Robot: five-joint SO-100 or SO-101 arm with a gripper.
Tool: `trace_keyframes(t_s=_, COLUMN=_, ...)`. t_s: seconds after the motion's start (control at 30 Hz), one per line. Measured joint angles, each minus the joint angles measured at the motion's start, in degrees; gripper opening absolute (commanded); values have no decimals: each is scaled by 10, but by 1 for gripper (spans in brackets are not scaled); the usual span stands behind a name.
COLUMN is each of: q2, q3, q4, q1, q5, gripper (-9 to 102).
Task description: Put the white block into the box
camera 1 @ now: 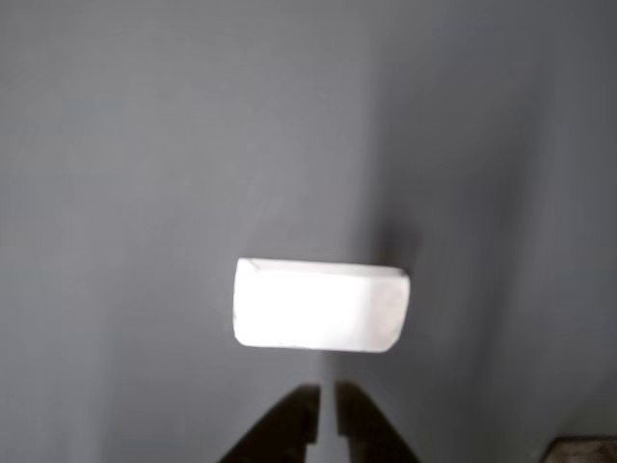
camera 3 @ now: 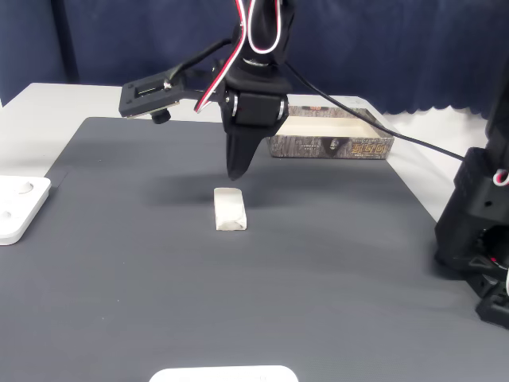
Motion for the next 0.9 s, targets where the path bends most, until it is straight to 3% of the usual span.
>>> trace_keyframes(t_s=0.43, q2=0, q3=12, q4=2, q1=1, q5=220, gripper=-2)
trace_keyframes(t_s=0.67, q2=0, q3=33, q4=4, q1=4, q5=409, gripper=-1)
trace_keyframes(t_s=0.9, q2=0, q3=33, q4=4, q1=4, q5=441, gripper=-2)
